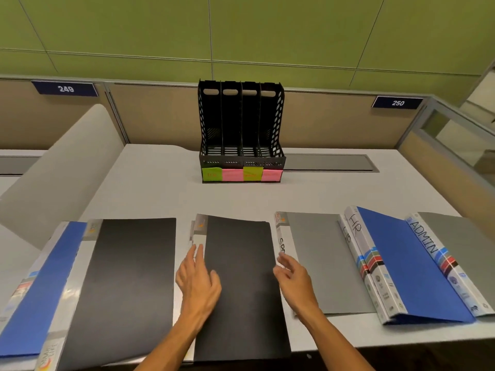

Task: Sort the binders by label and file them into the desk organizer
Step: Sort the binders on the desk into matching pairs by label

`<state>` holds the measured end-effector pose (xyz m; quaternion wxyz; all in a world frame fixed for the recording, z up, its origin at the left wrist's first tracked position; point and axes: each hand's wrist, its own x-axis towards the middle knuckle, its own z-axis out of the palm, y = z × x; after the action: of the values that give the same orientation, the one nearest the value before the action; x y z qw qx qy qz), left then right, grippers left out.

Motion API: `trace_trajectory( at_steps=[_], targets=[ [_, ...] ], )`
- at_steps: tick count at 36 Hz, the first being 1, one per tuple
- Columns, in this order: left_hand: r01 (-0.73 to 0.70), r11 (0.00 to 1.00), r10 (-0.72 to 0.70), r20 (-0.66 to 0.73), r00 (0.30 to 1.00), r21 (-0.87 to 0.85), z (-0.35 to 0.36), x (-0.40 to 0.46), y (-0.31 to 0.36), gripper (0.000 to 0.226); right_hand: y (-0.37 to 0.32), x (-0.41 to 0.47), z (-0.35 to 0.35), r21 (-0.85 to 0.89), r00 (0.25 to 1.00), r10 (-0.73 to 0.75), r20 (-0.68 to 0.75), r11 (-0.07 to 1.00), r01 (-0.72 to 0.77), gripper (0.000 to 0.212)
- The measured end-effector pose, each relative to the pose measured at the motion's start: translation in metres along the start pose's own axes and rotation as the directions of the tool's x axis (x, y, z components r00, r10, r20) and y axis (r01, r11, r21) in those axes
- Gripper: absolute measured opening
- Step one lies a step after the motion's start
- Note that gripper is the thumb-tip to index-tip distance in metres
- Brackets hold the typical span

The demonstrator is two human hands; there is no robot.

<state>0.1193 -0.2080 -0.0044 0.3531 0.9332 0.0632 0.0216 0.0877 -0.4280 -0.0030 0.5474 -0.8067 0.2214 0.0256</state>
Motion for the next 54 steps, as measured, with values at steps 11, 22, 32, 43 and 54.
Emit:
trace_trajectory(
  at_steps=[11, 22, 32, 43, 54],
  targets=[
    [-0.113, 0.961, 0.197, 0.337, 0.921, -0.252, 0.058, -0.001, 0.063, 0.080, 0.035, 0.011, -0.062, -0.078, 0.979, -0.017, -0.204, 0.997, 0.001, 0.064],
    [-0.100, 0.955, 0.225, 0.461, 0.858, -0.281, 0.116, -0.011, 0.114, 0.065, 0.076, 0.026, -0.090, -0.310, 0.994, 0.012, -0.111, 0.950, -0.046, 0.071],
    [-0.041, 0.986, 0.124, 0.545, 0.829, -0.162, 0.151, -0.026, 0.140, 0.087, 0.100, 0.036, -0.103, -0.540, 0.992, 0.124, -0.002, 0.835, -0.105, 0.085],
    [0.417, 0.770, -0.195, 0.444, 0.874, -0.483, 0.147, -0.013, 0.141, 0.052, 0.095, 0.033, -0.109, -0.402, 0.988, 0.134, 0.079, 0.911, -0.091, 0.087],
    [0.403, 0.734, -0.213, 0.378, 0.901, -0.547, 0.111, -0.006, 0.130, 0.045, 0.076, 0.050, -0.130, -0.223, 0.996, 0.082, 0.046, 0.972, -0.070, 0.073]
  ],
)
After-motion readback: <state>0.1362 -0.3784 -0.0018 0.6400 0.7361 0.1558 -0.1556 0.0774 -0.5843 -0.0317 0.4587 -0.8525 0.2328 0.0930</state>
